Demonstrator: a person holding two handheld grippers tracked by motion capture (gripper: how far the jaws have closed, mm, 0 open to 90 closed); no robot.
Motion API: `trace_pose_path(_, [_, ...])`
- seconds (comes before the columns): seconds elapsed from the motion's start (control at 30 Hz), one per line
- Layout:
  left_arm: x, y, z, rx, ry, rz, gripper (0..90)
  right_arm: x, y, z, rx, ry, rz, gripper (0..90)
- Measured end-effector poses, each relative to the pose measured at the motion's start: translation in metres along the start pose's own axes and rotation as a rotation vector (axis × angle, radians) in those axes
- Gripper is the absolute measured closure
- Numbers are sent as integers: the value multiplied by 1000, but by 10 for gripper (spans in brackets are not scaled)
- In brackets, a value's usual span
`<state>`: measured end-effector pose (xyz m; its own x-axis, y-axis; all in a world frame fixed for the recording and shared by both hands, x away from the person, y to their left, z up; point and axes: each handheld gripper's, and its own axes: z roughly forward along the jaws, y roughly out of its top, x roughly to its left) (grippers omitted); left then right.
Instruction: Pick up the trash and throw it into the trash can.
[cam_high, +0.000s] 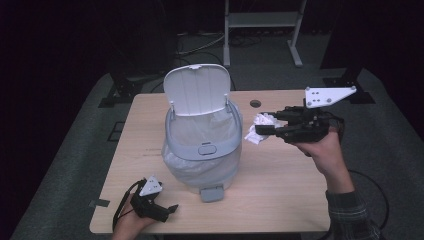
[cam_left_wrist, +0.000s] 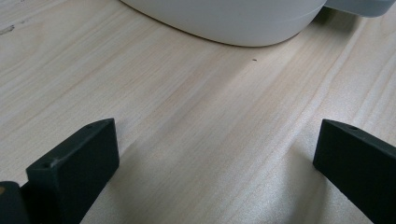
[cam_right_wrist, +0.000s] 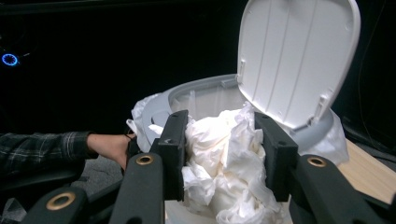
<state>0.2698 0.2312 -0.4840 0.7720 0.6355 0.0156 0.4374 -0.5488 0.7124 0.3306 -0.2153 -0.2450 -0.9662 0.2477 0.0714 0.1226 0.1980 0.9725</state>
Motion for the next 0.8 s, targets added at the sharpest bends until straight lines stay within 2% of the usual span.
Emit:
trace_pose_path(0.47, [0,0,0,0,0,0,0,-1,21,20,-15,31,-17,591])
trace_pose_path(0.8, [0,0,0,0,0,0,0,-6,31,43,-23,35,-20,590])
